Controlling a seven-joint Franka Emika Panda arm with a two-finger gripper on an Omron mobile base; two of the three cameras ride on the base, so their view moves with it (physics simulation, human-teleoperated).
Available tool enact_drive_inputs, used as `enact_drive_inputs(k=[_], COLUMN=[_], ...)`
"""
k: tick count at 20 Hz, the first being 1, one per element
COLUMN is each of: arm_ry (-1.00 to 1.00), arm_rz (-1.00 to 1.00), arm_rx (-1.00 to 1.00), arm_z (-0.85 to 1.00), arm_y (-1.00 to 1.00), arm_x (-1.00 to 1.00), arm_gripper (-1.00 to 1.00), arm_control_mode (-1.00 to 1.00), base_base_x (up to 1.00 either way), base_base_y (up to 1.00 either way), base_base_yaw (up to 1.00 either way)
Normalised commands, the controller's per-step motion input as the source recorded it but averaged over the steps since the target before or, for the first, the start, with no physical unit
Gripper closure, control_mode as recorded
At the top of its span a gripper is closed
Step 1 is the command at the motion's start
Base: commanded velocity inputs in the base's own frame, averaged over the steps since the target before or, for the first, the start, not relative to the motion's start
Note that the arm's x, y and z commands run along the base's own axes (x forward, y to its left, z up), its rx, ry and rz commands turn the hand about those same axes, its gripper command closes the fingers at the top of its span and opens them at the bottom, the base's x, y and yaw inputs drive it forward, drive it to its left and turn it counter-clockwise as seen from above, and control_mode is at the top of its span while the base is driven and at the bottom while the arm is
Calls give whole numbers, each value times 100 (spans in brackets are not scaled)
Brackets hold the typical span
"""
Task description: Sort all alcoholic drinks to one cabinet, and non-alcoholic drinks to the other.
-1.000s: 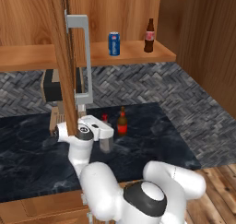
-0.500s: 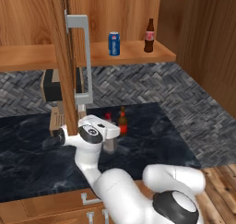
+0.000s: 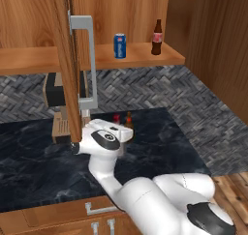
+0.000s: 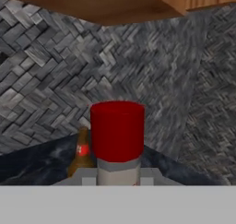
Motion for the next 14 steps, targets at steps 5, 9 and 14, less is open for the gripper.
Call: enact_drive_inputs(k=[5, 9, 14], arm_ry=[0, 0, 1], arm_rz=[15, 15, 16], arm_rx=[0, 0, 0], arm_z=[25, 36, 36], arm_y=[-7, -9, -16], arm_x=[-15, -24, -26], arm_gripper=[100, 100, 100], arm_control_mode=[-100, -100, -100], base_base_x=[0, 0, 0], base_base_y=[0, 0, 0], base_base_yaw=[0, 0, 0])
